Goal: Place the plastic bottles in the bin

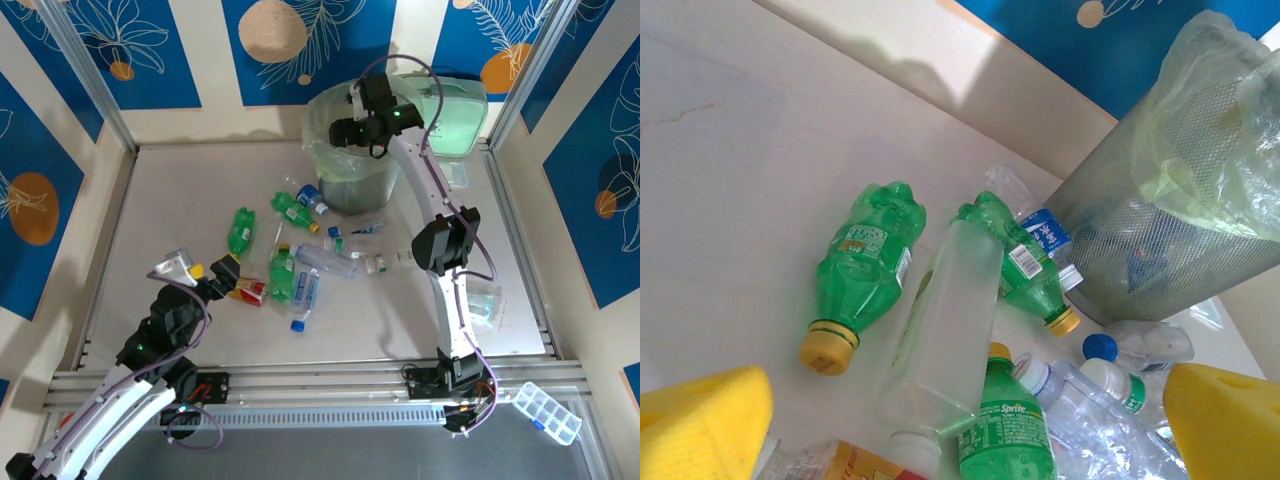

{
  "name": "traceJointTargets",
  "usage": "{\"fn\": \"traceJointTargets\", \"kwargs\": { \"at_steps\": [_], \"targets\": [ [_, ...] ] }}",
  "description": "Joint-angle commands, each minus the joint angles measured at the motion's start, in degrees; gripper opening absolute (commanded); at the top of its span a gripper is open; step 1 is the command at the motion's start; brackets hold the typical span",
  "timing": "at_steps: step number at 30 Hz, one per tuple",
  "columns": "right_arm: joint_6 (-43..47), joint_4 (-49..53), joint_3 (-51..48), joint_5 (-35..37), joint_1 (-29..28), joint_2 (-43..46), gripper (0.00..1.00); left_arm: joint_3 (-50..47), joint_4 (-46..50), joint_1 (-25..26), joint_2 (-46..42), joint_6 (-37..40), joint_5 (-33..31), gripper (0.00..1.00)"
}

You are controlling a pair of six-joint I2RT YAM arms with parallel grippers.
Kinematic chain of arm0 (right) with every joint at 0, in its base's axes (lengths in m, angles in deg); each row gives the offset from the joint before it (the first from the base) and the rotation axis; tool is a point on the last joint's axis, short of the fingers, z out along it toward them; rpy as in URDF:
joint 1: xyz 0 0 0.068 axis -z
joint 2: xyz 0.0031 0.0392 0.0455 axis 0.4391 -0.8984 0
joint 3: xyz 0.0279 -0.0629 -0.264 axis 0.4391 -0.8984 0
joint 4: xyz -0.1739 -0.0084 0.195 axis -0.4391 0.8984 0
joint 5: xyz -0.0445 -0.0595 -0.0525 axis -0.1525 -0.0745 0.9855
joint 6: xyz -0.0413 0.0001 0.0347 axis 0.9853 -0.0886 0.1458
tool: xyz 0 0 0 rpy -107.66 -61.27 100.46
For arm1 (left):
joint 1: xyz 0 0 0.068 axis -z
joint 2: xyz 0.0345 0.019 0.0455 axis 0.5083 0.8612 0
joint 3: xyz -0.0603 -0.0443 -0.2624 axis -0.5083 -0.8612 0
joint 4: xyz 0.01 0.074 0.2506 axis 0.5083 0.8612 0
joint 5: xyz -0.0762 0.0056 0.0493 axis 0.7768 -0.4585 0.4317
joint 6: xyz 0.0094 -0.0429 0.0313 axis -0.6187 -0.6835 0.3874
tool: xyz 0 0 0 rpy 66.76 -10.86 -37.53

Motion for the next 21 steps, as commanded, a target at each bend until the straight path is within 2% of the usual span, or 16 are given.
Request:
{"fn": "traceJointTargets", "kwargs": {
  "at_steps": [1, 4, 6, 9, 13, 17, 21],
  "targets": [
    [-0.5, 0.7, 0.0, 3.9, -2.0, 8.9, 0.8, 1.7, 1.0, -0.2, 0.5, 0.3, -2.1, 1.0],
    [-1.6, -1.2, -5.6, 10.0, -4.9, 15.0, 0.78, 2.1, 3.6, -0.2, 1.4, -3.5, -5.0, 0.99],
    [-2.4, -4.4, -12.6, 13.1, -7.5, 20.3, 0.78, 2.8, 8.7, -0.2, 2.6, -10.9, -9.4, 0.99],
    [-3.1, -13.0, -28.0, 16.7, -12.7, 31.2, 0.78, 5.7, 17.3, -0.3, 6.2, -21.3, -12.6, 0.99],
    [-3.2, -28.6, -53.3, 20.6, -21.9, 46.2, 0.76, 10.7, 25.9, -0.4, 10.8, -31.3, -10.9, 0.99],
    [-6.2, -36.4, -72.0, 22.5, -28.0, 55.7, 0.74, 13.2, 26.4, -0.6, 15.0, -32.6, -8.3, 0.99],
    [-9.0, -40.8, -85.9, 20.5, -30.8, 61.1, 0.73, 19.0, 23.1, -1.0, 23.0, -21.9, -7.8, 0.99]
  ]
}}
